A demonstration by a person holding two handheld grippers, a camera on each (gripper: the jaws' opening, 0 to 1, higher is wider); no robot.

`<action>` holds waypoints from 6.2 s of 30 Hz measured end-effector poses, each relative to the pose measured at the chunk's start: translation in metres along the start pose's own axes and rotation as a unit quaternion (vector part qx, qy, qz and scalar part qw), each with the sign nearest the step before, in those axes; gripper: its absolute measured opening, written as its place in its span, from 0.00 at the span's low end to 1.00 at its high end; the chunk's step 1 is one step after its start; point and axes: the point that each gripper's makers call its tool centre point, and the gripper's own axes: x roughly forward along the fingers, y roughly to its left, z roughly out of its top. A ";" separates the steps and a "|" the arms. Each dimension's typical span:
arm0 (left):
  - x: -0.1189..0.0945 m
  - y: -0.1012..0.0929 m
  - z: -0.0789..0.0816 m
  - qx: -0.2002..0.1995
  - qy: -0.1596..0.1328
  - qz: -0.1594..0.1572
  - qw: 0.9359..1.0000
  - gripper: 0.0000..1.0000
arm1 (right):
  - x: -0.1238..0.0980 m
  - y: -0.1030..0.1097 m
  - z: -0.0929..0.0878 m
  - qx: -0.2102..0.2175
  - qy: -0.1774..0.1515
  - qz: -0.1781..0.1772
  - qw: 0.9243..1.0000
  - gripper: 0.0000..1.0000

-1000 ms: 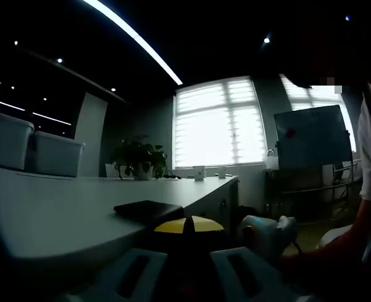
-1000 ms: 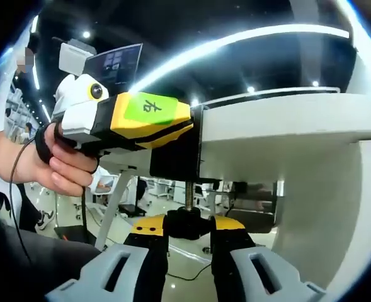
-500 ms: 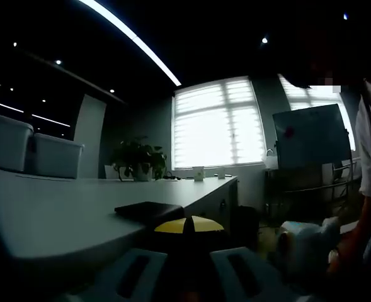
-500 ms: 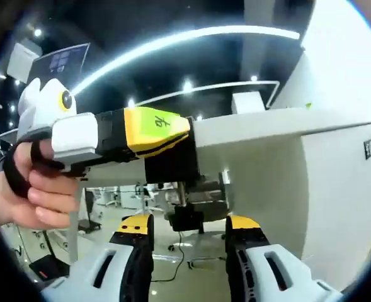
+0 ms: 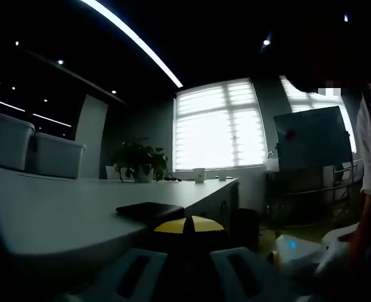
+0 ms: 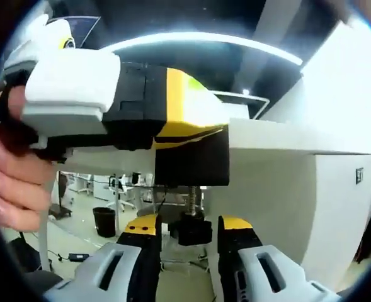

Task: Clamp the fixed fixture on the desktop, loosen the retaining clip, secure it to the edge of the desk, and tighten the retaining clip.

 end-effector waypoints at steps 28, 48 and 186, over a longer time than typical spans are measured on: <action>-0.002 0.000 -0.001 0.000 0.002 0.002 1.000 0.01 | 0.000 0.022 -0.004 0.044 -0.005 0.322 0.946 0.25; -0.002 0.001 0.001 -0.008 -0.006 0.005 1.000 0.01 | -0.023 0.008 -0.007 0.054 0.032 0.034 0.997 0.50; -0.003 0.002 0.003 -0.008 -0.004 -0.005 1.000 0.01 | -0.005 0.000 0.000 0.003 -0.013 0.038 0.999 0.27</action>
